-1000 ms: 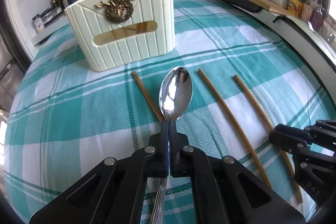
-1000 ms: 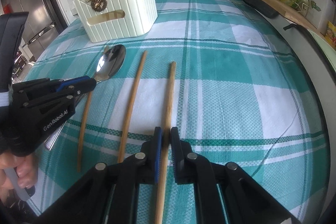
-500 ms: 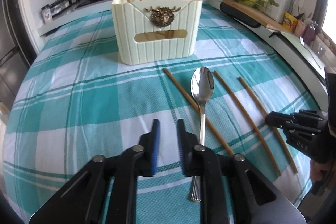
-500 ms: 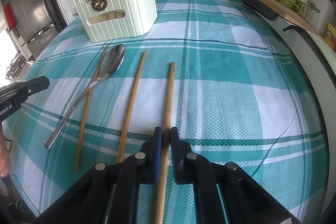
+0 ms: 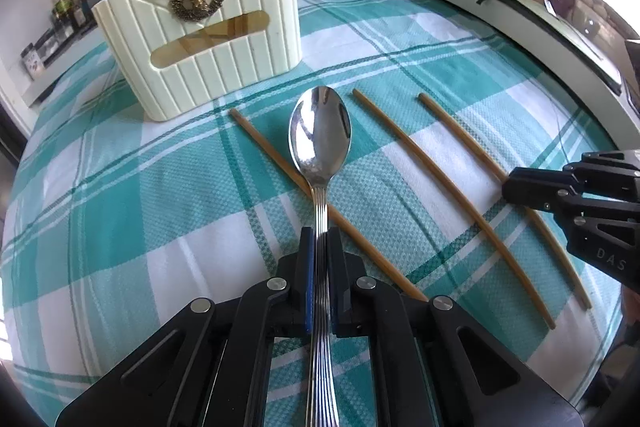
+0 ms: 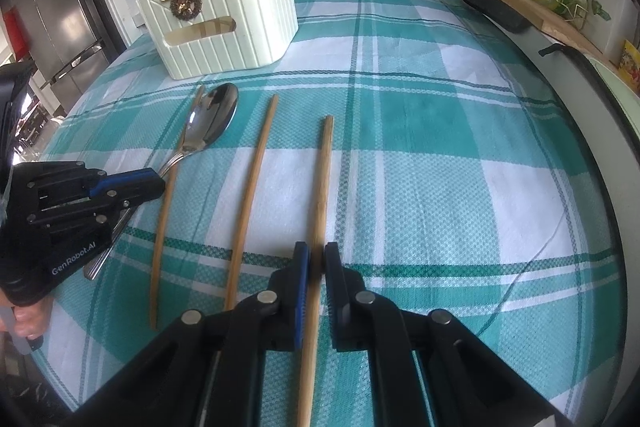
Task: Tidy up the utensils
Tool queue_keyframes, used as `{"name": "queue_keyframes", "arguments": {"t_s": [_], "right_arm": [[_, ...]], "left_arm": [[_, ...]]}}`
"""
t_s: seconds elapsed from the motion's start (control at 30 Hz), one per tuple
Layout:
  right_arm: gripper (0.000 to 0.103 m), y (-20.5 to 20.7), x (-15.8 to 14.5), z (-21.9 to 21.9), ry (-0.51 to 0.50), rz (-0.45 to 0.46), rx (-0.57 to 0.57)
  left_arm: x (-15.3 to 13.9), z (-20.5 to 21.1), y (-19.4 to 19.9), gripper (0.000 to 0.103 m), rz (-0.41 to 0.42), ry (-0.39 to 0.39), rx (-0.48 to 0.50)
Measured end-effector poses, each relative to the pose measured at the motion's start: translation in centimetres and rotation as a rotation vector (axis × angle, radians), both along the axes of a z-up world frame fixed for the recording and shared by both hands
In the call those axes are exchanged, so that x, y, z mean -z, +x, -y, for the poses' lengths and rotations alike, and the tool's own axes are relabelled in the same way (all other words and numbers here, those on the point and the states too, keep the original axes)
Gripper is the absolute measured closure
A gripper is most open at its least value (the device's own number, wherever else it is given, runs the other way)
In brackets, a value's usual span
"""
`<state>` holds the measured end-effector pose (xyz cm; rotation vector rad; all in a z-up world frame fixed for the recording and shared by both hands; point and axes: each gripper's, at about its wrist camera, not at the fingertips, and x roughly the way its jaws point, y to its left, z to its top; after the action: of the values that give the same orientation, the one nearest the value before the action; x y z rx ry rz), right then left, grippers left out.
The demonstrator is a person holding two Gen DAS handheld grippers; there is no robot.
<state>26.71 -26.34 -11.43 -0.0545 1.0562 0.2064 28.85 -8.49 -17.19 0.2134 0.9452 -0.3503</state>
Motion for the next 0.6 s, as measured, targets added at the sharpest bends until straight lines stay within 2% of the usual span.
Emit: {"name": "queue_keyframes", "arguments": {"t_s": [0.23, 0.4, 0.47, 0.53, 0.6], "right_arm": [[0.095, -0.2, -0.2, 0.6, 0.010, -0.012, -0.005], [0.091, -0.6, -0.2, 0.6, -0.003, -0.019, -0.027], [0.085, -0.8, -0.3, 0.2, -0.019, -0.022, -0.043], [0.072, -0.9, -0.4, -0.1, -0.024, -0.030, -0.057], [0.072, -1.1, -0.5, -0.4, -0.044, -0.036, -0.070]], "left_arm": [[-2.3, -5.5, -3.8, 0.100, 0.057, -0.065, -0.125], [-1.0, -8.5, -4.8, 0.099, 0.038, -0.038, -0.201], [-0.1, -8.8, -4.6, 0.098, 0.013, -0.018, -0.209], [0.0, -9.0, -4.7, 0.091, 0.010, -0.026, -0.205], [-0.3, -9.1, -4.6, 0.059, 0.017, -0.028, -0.189]]}}
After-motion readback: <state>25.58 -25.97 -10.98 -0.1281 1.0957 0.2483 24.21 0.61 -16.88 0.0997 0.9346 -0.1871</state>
